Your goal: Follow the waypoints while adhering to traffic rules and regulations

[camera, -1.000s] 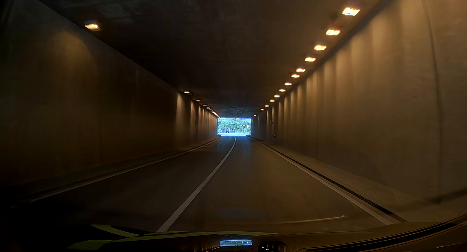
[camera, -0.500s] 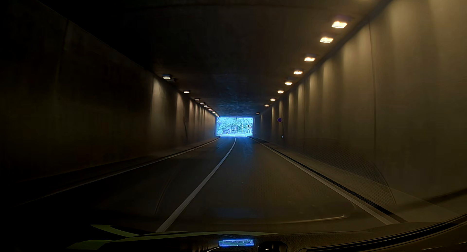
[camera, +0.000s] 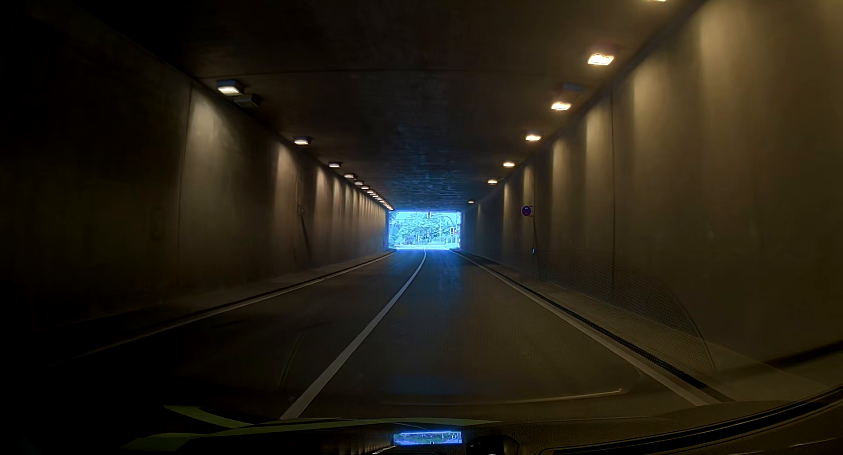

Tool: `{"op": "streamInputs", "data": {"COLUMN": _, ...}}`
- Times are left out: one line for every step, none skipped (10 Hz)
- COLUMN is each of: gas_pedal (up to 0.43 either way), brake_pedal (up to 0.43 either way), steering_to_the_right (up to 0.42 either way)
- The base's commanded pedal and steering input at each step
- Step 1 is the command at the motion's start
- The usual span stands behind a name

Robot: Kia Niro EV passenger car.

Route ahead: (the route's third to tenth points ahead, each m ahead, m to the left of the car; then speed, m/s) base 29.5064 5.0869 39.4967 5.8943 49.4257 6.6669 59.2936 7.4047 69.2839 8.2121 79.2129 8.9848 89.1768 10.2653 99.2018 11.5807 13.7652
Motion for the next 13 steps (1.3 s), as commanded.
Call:
{"op": "streamInputs", "data": {"gas_pedal": 0.008, "brake_pedal": 0.0, "steering_to_the_right": -0.004}}
{"op": "streamInputs", "data": {"gas_pedal": 0.008, "brake_pedal": 0.0, "steering_to_the_right": -0.005}}
{"op": "streamInputs", "data": {"gas_pedal": 0.008, "brake_pedal": 0.0, "steering_to_the_right": -0.005}}
{"op": "streamInputs", "data": {"gas_pedal": 0.008, "brake_pedal": 0.0, "steering_to_the_right": -0.005}}
{"op": "streamInputs", "data": {"gas_pedal": 0.008, "brake_pedal": 0.0, "steering_to_the_right": -0.005}}
{"op": "streamInputs", "data": {"gas_pedal": 0.008, "brake_pedal": 0.0, "steering_to_the_right": -0.005}}
{"op": "streamInputs", "data": {"gas_pedal": 0.008, "brake_pedal": 0.0, "steering_to_the_right": -0.005}}
{"op": "streamInputs", "data": {"gas_pedal": 0.008, "brake_pedal": 0.0, "steering_to_the_right": -0.005}}
{"op": "streamInputs", "data": {"gas_pedal": 0.008, "brake_pedal": 0.0, "steering_to_the_right": -0.005}}
{"op": "streamInputs", "data": {"gas_pedal": 0.02, "brake_pedal": 0.0, "steering_to_the_right": -0.005}}
{"op": "streamInputs", "data": {"gas_pedal": 0.02, "brake_pedal": 0.0, "steering_to_the_right": -0.005}}
{"op": "streamInputs", "data": {"gas_pedal": 0.028, "brake_pedal": 0.0, "steering_to_the_right": -0.005}}
{"op": "streamInputs", "data": {"gas_pedal": 0.028, "brake_pedal": 0.0, "steering_to_the_right": -0.005}}
